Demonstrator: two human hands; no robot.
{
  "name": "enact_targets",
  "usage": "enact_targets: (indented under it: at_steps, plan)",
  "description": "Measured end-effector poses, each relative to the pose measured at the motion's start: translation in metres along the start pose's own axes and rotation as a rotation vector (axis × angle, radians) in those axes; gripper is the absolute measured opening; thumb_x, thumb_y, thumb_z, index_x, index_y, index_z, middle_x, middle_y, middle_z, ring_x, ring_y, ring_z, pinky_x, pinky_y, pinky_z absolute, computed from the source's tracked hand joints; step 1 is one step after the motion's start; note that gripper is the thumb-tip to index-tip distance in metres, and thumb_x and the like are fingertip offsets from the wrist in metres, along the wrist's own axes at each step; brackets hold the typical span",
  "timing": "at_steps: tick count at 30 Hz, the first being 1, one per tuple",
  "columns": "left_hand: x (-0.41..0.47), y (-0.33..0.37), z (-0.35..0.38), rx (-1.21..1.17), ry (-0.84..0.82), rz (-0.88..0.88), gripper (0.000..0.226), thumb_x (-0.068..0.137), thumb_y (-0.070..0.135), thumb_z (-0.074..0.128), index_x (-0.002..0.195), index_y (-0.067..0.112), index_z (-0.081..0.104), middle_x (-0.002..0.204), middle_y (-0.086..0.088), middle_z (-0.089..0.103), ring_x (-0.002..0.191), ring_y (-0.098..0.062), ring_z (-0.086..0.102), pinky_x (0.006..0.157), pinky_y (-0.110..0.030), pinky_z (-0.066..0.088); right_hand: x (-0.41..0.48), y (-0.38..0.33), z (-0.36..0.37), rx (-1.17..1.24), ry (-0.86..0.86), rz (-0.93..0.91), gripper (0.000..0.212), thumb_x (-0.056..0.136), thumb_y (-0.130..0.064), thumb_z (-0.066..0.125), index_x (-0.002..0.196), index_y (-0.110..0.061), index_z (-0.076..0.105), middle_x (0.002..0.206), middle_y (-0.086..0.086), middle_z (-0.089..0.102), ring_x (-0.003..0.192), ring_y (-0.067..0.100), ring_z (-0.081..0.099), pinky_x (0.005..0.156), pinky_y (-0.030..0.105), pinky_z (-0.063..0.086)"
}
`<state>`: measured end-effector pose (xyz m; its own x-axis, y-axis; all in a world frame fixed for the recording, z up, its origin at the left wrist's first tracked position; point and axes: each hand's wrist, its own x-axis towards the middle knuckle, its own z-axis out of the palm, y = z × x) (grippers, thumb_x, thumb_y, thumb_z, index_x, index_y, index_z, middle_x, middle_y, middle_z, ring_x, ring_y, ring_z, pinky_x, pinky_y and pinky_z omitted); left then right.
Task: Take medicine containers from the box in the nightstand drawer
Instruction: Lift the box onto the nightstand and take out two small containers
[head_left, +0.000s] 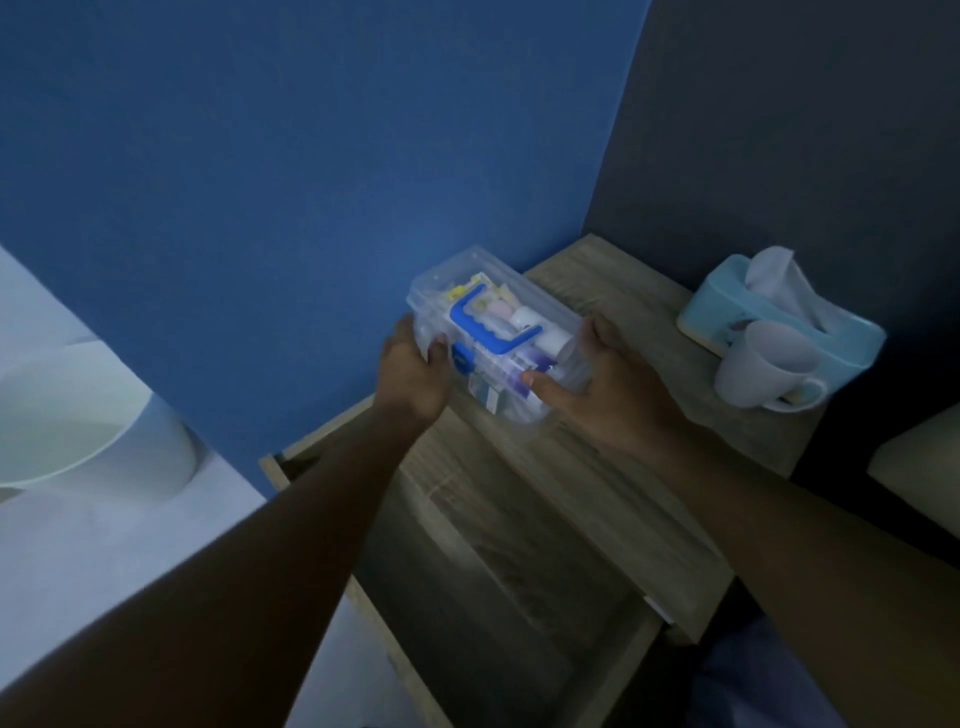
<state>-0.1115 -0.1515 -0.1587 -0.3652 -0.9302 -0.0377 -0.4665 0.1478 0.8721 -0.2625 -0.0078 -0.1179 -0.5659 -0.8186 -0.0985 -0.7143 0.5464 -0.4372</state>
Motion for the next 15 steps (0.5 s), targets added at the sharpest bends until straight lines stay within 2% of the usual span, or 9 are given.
enact_targets:
  at_steps: [3, 5, 7, 10, 13, 15]
  plan:
    - [-0.011, 0.005, 0.012, -0.445, -0.098, -0.302, 0.049, 0.094, 0.038, 0.059, 0.135, 0.012, 0.053, 0.121, -0.008, 0.065, 0.106, -0.022, 0.066, 0.098, -0.038, 0.052, 0.002, -0.002, -0.002, -0.007, -0.007, 0.006, 0.104, 0.077, -0.077, 0.056, 0.153, -0.014, 0.021, 0.159, 0.007, 0.03, 0.141, 0.029, 0.04, 0.108, 0.05, 0.044]
    - [-0.011, 0.01, 0.016, -0.617, -0.09, -0.405, 0.035, 0.091, 0.035, 0.065, 0.115, 0.009, 0.065, 0.105, -0.005, 0.069, 0.092, -0.016, 0.07, 0.086, -0.033, 0.059, 0.002, -0.003, -0.002, -0.014, -0.008, 0.006, 0.103, 0.077, -0.076, 0.057, 0.152, -0.014, 0.023, 0.158, 0.007, 0.031, 0.14, 0.029, 0.041, 0.107, 0.051, 0.044]
    - [-0.009, 0.012, 0.017, -0.671, -0.041, -0.465, 0.022, 0.086, 0.03, 0.072, 0.095, 0.01, 0.069, 0.093, -0.003, 0.07, 0.082, -0.013, 0.07, 0.077, -0.028, 0.061, 0.002, -0.003, -0.003, -0.02, -0.012, 0.006, 0.105, 0.077, -0.076, 0.057, 0.153, -0.014, 0.022, 0.16, 0.007, 0.028, 0.141, 0.029, 0.039, 0.108, 0.05, 0.044]
    - [-0.006, 0.012, 0.016, -0.659, -0.012, -0.503, 0.023, 0.08, 0.027, 0.078, 0.092, 0.008, 0.072, 0.086, -0.005, 0.072, 0.073, -0.013, 0.069, 0.062, -0.022, 0.059, 0.004, -0.003, -0.002, -0.036, -0.019, 0.011, 0.109, 0.076, -0.078, 0.056, 0.155, -0.014, 0.017, 0.162, 0.008, 0.024, 0.144, 0.029, 0.036, 0.109, 0.05, 0.043]
    - [0.0, 0.007, 0.013, -0.61, 0.019, -0.502, 0.021, 0.079, 0.024, 0.079, 0.09, 0.007, 0.074, 0.083, -0.007, 0.074, 0.073, -0.018, 0.072, 0.069, -0.03, 0.062, 0.004, -0.001, -0.001, -0.059, -0.013, 0.02, 0.114, 0.074, -0.081, 0.053, 0.157, -0.014, 0.011, 0.165, 0.007, 0.02, 0.146, 0.029, 0.032, 0.111, 0.049, 0.04]
    - [0.001, 0.001, 0.01, -0.579, 0.051, -0.459, 0.013, 0.08, 0.021, 0.076, 0.085, 0.009, 0.075, 0.082, -0.008, 0.075, 0.067, -0.017, 0.074, 0.066, -0.03, 0.062, 0.005, 0.0, -0.001, -0.096, -0.004, 0.023, 0.122, 0.069, -0.085, 0.055, 0.157, -0.015, 0.009, 0.165, 0.007, 0.019, 0.146, 0.029, 0.032, 0.112, 0.046, 0.039]
